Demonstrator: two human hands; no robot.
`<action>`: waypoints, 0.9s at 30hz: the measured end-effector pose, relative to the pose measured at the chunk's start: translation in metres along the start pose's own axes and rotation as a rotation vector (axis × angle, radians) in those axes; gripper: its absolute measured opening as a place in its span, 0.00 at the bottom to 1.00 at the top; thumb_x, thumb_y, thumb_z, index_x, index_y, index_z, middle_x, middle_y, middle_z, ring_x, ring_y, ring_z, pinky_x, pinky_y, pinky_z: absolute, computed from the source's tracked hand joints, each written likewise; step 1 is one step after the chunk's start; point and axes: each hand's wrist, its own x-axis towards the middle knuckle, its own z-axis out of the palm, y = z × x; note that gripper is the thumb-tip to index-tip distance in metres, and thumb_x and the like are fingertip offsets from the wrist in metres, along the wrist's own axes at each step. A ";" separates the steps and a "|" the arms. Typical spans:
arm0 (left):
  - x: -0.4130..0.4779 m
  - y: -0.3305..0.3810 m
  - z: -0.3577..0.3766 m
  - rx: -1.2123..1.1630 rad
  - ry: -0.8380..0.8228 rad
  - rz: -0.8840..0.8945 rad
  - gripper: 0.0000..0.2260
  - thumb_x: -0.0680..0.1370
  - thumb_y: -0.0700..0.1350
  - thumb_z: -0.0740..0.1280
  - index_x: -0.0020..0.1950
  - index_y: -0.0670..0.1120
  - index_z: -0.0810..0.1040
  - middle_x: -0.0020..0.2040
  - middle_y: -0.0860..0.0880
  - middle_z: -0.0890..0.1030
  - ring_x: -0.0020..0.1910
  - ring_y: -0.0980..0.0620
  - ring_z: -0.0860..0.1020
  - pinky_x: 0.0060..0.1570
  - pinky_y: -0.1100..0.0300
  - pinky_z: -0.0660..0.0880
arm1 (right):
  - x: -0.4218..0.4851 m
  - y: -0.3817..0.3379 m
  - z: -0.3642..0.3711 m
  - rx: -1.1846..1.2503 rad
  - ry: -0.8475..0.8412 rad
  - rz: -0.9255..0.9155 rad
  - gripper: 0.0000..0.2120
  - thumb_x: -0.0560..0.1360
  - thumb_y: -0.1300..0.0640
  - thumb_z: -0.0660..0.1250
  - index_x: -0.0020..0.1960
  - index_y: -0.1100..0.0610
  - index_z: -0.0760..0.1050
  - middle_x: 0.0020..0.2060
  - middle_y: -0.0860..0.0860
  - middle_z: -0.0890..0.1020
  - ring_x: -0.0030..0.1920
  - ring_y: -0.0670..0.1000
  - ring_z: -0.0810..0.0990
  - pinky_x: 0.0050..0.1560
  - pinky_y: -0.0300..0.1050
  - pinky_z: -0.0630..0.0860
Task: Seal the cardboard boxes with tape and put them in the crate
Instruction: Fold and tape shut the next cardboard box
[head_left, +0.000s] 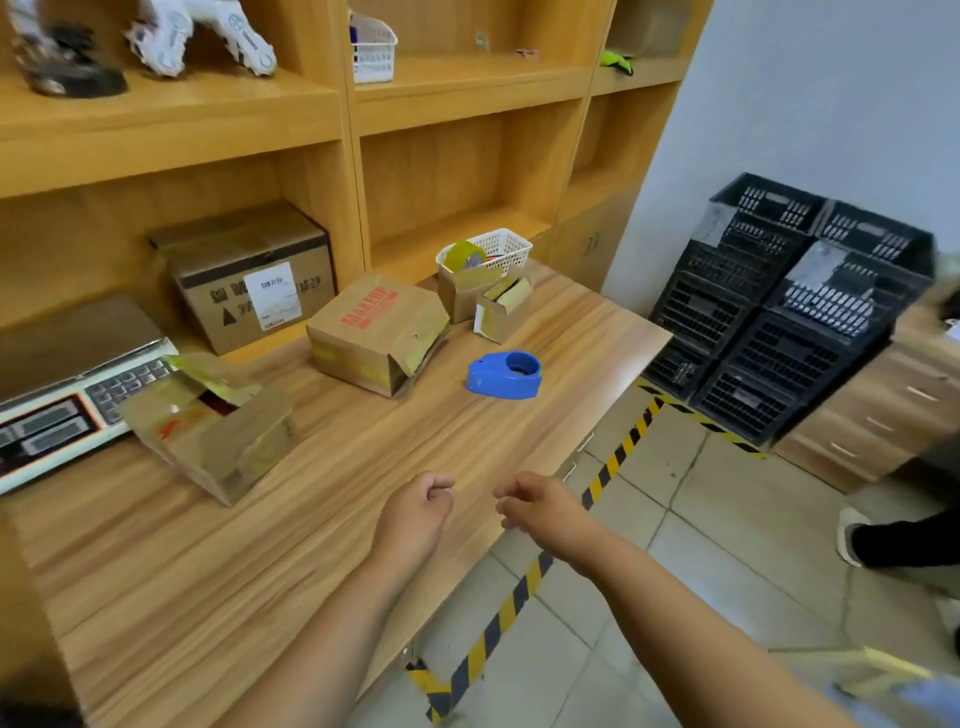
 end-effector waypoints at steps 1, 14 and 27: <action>0.013 0.007 0.005 -0.003 -0.001 -0.005 0.08 0.77 0.45 0.62 0.46 0.58 0.76 0.45 0.56 0.82 0.45 0.55 0.79 0.42 0.61 0.71 | 0.013 -0.002 -0.009 -0.010 -0.008 0.002 0.08 0.77 0.62 0.63 0.55 0.61 0.77 0.39 0.49 0.77 0.38 0.43 0.77 0.35 0.26 0.72; 0.109 0.020 0.004 0.070 0.175 -0.129 0.08 0.76 0.45 0.62 0.45 0.58 0.76 0.43 0.55 0.82 0.44 0.54 0.79 0.47 0.57 0.73 | 0.145 -0.013 -0.053 -0.072 -0.183 -0.036 0.04 0.78 0.61 0.62 0.50 0.56 0.75 0.42 0.52 0.77 0.40 0.48 0.76 0.32 0.29 0.68; 0.191 0.031 0.013 0.084 0.465 -0.373 0.08 0.77 0.44 0.61 0.50 0.55 0.77 0.46 0.55 0.80 0.43 0.57 0.77 0.39 0.63 0.68 | 0.301 -0.028 -0.084 -0.183 -0.450 -0.182 0.14 0.74 0.66 0.60 0.36 0.50 0.75 0.29 0.47 0.79 0.33 0.44 0.75 0.38 0.36 0.69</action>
